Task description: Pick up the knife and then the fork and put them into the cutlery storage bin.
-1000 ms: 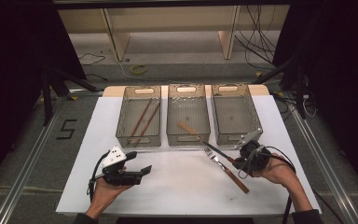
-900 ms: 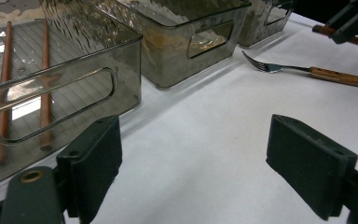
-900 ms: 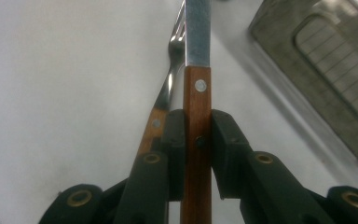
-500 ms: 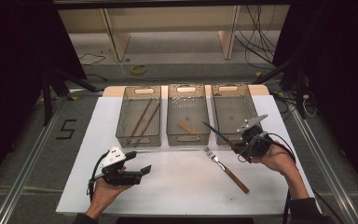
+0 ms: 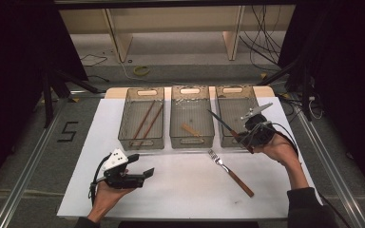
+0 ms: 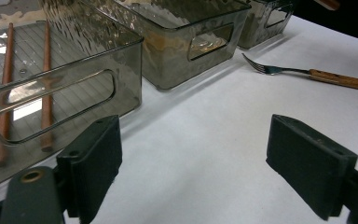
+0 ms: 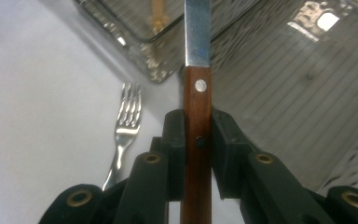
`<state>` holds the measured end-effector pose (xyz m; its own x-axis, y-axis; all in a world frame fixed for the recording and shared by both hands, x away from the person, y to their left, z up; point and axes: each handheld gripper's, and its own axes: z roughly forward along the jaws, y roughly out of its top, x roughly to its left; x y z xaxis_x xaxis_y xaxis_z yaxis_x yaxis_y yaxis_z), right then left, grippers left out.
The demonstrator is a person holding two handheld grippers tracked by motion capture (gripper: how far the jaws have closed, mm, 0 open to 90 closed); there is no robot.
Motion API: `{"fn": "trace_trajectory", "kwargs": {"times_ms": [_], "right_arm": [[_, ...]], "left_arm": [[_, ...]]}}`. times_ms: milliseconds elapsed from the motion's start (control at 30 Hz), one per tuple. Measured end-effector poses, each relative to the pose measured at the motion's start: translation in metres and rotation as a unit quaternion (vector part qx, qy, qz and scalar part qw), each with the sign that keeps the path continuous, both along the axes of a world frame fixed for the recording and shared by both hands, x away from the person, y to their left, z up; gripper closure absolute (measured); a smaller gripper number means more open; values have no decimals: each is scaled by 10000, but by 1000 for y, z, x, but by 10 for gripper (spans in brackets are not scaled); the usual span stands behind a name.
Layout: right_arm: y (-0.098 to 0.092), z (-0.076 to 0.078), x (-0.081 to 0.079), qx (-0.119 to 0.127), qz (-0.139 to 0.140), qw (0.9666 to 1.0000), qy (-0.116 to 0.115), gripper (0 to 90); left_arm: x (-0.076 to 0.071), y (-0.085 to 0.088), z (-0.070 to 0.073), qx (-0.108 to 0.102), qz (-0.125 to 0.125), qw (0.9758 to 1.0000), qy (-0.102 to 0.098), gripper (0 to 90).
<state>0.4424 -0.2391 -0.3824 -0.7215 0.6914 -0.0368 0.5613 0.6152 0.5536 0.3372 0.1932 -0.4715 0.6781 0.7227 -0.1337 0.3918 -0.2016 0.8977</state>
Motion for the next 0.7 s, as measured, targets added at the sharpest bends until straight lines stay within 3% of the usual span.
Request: {"fn": "trace_trajectory", "kwargs": {"times_ms": [433, 700], "right_arm": [[-2, 7, 33, 98, -542, 9985, 16, 773], [-6, 9, 52, 128, -952, 9954, 23, 772]], "left_arm": [[0, 0, 0, -5, -2, 10000, 5, 174], [0, 1, 1, -5, 1, 10000, -26, 174]]}}
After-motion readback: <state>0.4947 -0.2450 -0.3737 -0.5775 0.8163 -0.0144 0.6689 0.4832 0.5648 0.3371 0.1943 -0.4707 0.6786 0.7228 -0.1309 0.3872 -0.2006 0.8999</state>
